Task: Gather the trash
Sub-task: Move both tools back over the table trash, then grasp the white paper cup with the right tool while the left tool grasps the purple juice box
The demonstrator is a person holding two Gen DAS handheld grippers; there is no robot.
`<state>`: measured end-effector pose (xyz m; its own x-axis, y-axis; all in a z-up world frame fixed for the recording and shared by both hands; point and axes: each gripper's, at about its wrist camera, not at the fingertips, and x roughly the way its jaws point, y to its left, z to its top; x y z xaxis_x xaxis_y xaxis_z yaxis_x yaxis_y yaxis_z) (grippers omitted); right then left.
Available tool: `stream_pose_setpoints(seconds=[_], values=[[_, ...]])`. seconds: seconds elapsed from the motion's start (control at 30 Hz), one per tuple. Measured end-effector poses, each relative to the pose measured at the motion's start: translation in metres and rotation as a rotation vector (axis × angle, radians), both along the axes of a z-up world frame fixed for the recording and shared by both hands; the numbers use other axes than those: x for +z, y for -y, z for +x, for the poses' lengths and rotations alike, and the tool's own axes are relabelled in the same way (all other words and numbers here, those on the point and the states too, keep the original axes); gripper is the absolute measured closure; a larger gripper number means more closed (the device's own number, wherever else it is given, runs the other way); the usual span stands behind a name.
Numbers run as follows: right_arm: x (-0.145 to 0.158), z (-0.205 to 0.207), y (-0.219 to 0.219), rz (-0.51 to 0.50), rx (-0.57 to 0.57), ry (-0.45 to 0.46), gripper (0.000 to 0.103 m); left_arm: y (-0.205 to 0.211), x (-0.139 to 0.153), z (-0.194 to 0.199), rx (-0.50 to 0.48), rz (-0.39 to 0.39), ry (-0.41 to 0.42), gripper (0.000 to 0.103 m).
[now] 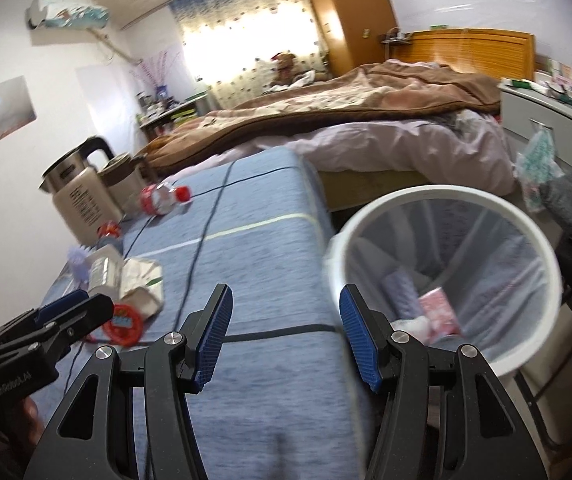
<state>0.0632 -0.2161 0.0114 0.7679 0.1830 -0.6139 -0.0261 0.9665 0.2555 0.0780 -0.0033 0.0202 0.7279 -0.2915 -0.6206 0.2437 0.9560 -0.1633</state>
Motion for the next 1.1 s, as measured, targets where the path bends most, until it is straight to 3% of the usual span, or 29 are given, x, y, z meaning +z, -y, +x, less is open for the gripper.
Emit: stream_pose_setpoints(seconds=[0.53, 0.83, 1.1], values=[[-0.011, 0.021, -0.076, 0.003, 0.177, -0.031, 0.046, -0.101, -0.015, -0.012, 0.231, -0.023, -0.029, 0.035], [-0.024, 0.037, -0.128, -0.002, 0.296, -0.071, 0.041, -0.145, -0.028, -0.013, 0.315, -0.041, -0.070, 0.034], [-0.024, 0.064, -0.152, -0.051, 0.320, -0.072, 0.041, -0.164, -0.032, -0.003, 0.335, -0.066, -0.090, 0.033]])
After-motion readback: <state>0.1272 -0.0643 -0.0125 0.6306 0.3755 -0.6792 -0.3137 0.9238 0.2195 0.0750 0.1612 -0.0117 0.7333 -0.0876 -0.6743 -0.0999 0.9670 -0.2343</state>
